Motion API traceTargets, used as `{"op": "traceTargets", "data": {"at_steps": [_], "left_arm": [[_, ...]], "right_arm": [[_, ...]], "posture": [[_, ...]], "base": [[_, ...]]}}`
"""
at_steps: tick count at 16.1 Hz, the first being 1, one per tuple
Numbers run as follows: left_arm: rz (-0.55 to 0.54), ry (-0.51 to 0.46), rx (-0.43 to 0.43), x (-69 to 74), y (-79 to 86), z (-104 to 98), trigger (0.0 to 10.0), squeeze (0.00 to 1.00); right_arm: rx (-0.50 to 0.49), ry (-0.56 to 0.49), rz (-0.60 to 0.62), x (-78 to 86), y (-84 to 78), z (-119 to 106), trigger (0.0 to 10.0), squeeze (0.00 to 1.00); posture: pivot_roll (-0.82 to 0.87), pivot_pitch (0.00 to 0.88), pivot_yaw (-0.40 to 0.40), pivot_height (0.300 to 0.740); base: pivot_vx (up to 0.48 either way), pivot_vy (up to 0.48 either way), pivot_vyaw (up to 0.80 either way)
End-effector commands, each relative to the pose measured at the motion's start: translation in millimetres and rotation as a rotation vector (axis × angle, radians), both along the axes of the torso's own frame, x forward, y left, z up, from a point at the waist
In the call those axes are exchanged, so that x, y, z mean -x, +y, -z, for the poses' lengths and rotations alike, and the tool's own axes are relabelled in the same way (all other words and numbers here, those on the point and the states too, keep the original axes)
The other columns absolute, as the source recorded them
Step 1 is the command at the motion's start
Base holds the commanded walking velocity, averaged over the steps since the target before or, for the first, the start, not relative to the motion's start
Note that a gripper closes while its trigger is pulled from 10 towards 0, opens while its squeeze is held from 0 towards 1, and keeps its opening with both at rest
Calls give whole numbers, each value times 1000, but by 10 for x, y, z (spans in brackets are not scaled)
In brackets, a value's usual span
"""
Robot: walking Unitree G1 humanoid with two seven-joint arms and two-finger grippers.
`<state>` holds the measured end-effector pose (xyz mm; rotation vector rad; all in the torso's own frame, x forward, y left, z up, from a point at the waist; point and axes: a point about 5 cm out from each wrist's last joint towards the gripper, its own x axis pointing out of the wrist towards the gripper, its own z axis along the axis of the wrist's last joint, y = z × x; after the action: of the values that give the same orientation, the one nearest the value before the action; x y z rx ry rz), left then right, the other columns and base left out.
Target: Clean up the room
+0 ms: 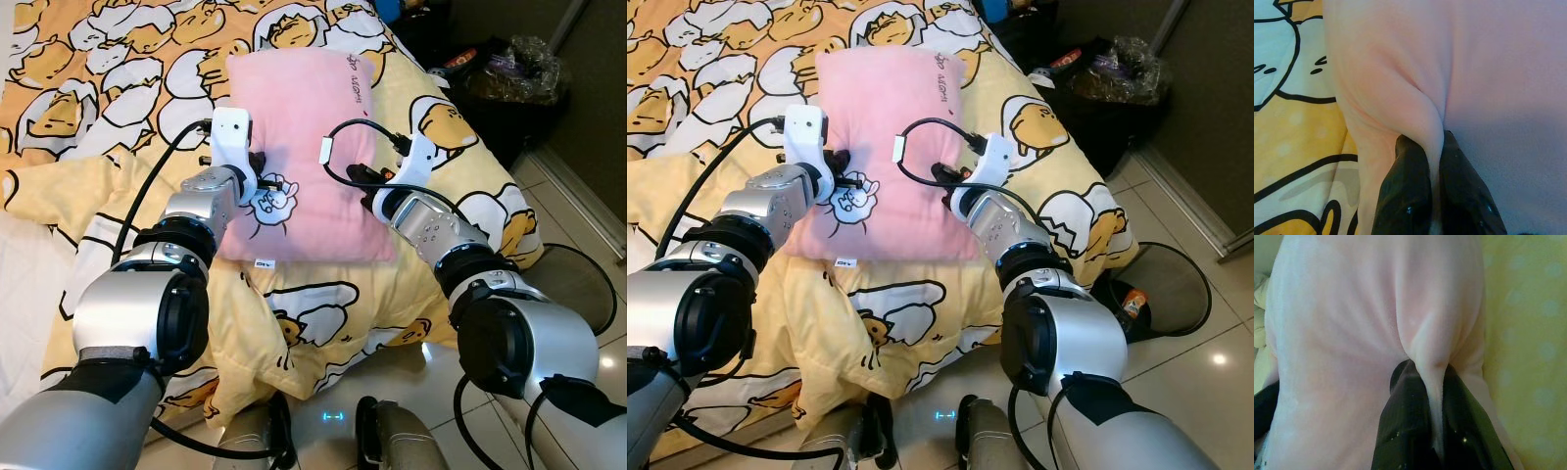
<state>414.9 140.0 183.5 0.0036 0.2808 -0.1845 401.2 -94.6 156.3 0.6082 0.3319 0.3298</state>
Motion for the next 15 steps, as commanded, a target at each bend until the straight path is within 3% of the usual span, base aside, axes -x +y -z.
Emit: {"op": "traceTargets", "data": {"at_steps": [1,6,9,10,11,12,15], "left_arm": [[42,49,-5,35,-77,108,0,0],[45,30,14,30,-110,92,0,0],[35,-123,-7,-50,-101,-210,0,0],[34,-150,-6,-61,-100,-268,0,0],[23,-223,-21,-88,-82,-422,8235,0],[26,-264,-12,-99,-78,-514,10000,0],[41,-389,-40,-110,-74,-745,10000,0]], "right_arm": [[23,33,-14,22,54,54,0,0],[63,25,-2,23,20,75,0,0],[382,-184,38,-68,-51,-154,0,0],[391,-217,47,-82,-49,-209,9137,0],[416,-303,69,-111,-51,-354,10000,0],[417,-356,90,-129,-62,-456,10000,0],[404,-466,143,-168,-96,-726,10000,0]], "posture": [[-186,211,42,740],[-187,202,31,740],[-176,187,25,740],[-173,182,24,740],[-170,173,21,740],[-166,166,18,740],[-156,140,11,740]], "base": [[0,0,0],[0,0,0],[0,0,0],[0,0,0],[0,0,0],[0,0,0],[0,0,0]]}}
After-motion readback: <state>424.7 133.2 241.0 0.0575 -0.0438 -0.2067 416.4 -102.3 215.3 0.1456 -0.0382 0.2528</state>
